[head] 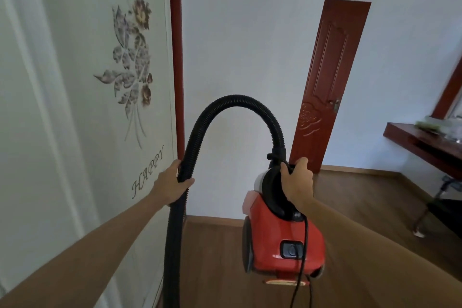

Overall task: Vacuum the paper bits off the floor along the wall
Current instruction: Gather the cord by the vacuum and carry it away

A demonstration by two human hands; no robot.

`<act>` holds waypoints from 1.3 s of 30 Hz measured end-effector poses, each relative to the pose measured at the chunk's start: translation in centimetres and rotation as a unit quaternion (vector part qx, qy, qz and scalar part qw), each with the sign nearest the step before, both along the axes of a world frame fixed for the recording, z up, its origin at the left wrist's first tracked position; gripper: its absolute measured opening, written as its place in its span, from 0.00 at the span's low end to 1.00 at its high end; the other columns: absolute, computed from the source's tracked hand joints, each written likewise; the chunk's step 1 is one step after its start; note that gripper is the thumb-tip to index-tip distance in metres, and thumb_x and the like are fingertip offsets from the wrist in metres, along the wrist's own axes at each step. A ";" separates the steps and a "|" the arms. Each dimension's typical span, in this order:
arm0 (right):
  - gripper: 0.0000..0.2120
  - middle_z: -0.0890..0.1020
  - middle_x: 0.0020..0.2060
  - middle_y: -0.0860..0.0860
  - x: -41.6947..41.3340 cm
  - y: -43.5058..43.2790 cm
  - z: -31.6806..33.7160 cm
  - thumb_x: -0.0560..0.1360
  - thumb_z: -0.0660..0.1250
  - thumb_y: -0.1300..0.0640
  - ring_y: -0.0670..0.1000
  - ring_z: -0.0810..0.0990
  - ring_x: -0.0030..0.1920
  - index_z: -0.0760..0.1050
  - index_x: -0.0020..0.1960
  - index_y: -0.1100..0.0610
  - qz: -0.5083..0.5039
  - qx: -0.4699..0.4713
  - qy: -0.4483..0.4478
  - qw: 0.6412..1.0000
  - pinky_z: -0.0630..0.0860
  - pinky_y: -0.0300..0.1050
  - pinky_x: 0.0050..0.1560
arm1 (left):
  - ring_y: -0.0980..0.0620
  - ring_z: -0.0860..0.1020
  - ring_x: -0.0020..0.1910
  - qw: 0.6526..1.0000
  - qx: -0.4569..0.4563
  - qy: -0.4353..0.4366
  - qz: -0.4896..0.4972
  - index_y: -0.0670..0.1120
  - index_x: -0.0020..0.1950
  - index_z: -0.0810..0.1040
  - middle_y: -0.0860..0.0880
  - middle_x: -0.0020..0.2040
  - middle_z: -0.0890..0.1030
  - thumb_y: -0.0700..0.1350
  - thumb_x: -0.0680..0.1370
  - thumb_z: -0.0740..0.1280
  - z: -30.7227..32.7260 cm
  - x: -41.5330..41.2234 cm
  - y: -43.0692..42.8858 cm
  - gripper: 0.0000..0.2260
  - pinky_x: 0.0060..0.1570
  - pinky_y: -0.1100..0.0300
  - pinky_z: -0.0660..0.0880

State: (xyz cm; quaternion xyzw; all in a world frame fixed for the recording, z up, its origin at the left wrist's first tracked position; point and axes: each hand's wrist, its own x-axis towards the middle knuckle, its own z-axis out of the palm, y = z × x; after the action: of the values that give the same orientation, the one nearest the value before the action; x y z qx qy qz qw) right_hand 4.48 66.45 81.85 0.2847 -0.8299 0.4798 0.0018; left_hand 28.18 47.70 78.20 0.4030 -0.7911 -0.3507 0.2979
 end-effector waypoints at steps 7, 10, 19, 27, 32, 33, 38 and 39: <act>0.12 0.76 0.42 0.57 -8.3 -9.4 -3.1 0.81 0.61 0.53 0.59 0.79 0.40 0.61 0.50 0.60 -0.007 0.023 -0.008 1.000 0.77 0.50 0.35 | 0.50 0.79 0.40 0.999 0.034 0.003 -0.002 0.49 0.68 0.68 0.46 0.48 0.80 0.46 0.78 0.70 -3.4 -8.9 -9.6 0.20 0.33 0.61 0.74; 0.11 0.76 0.43 0.57 -11.1 -12.6 -4.4 0.82 0.61 0.53 0.58 0.79 0.40 0.62 0.52 0.60 -0.014 0.031 -0.018 0.999 0.74 0.48 0.34 | 0.46 0.80 0.44 0.999 0.033 -0.008 -0.005 0.48 0.71 0.67 0.43 0.53 0.80 0.48 0.78 0.70 -4.2 -11.9 -12.8 0.23 0.43 0.55 0.80; 0.12 0.70 0.35 0.50 -18.0 -20.8 -9.6 0.82 0.61 0.53 0.57 0.75 0.38 0.60 0.50 0.60 -0.019 0.052 -0.037 0.998 0.70 0.46 0.34 | 0.47 0.79 0.48 0.998 0.047 -0.048 -0.021 0.47 0.71 0.67 0.46 0.58 0.79 0.49 0.78 0.70 -8.2 -18.9 -21.2 0.24 0.48 0.57 0.76; 0.10 0.71 0.34 0.48 -23.8 -28.1 -17.6 0.82 0.61 0.54 0.51 0.73 0.32 0.61 0.51 0.59 0.015 0.082 -0.063 0.995 0.69 0.43 0.29 | 0.46 0.80 0.49 0.992 0.067 -0.105 0.004 0.46 0.67 0.70 0.45 0.55 0.80 0.47 0.78 0.70 -14.4 -23.6 -27.2 0.20 0.45 0.56 0.76; 0.10 0.73 0.33 0.49 -26.2 -31.6 -23.5 0.82 0.61 0.54 0.49 0.73 0.31 0.62 0.50 0.59 0.046 0.103 -0.078 0.991 0.66 0.41 0.27 | 0.47 0.78 0.51 0.988 0.089 -0.125 0.034 0.46 0.72 0.67 0.45 0.58 0.78 0.47 0.79 0.69 -20.1 -25.7 -29.3 0.23 0.49 0.57 0.74; 0.10 0.73 0.34 0.49 -26.6 -32.3 -24.8 0.82 0.61 0.54 0.48 0.74 0.32 0.61 0.50 0.58 0.048 0.108 -0.085 0.989 0.65 0.40 0.27 | 0.46 0.79 0.51 0.986 0.093 -0.130 0.040 0.46 0.72 0.67 0.45 0.58 0.78 0.48 0.78 0.69 -21.2 -26.0 -29.6 0.24 0.49 0.56 0.75; 0.10 0.73 0.35 0.51 -28.0 -35.1 -30.7 0.82 0.60 0.54 0.52 0.75 0.33 0.62 0.52 0.59 0.051 0.136 -0.119 0.982 0.69 0.44 0.28 | 0.49 0.78 0.44 0.982 0.094 -0.154 0.058 0.48 0.69 0.68 0.49 0.50 0.78 0.49 0.79 0.69 -26.6 -27.3 -31.6 0.21 0.35 0.63 0.70; 0.10 0.71 0.34 0.50 -28.1 -35.7 -31.8 0.82 0.60 0.54 0.50 0.73 0.32 0.62 0.52 0.59 0.049 0.143 -0.120 0.981 0.68 0.43 0.27 | 0.50 0.78 0.43 0.981 0.091 -0.160 0.057 0.47 0.69 0.68 0.49 0.50 0.78 0.49 0.79 0.68 -27.6 -27.6 -32.2 0.21 0.34 0.64 0.69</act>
State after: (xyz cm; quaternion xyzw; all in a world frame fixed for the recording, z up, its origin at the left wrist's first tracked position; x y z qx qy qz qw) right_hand -23.62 30.78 50.08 0.2626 -0.8692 0.3865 -0.1621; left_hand 0.60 15.54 50.60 0.5241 -0.7690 -0.3343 0.1490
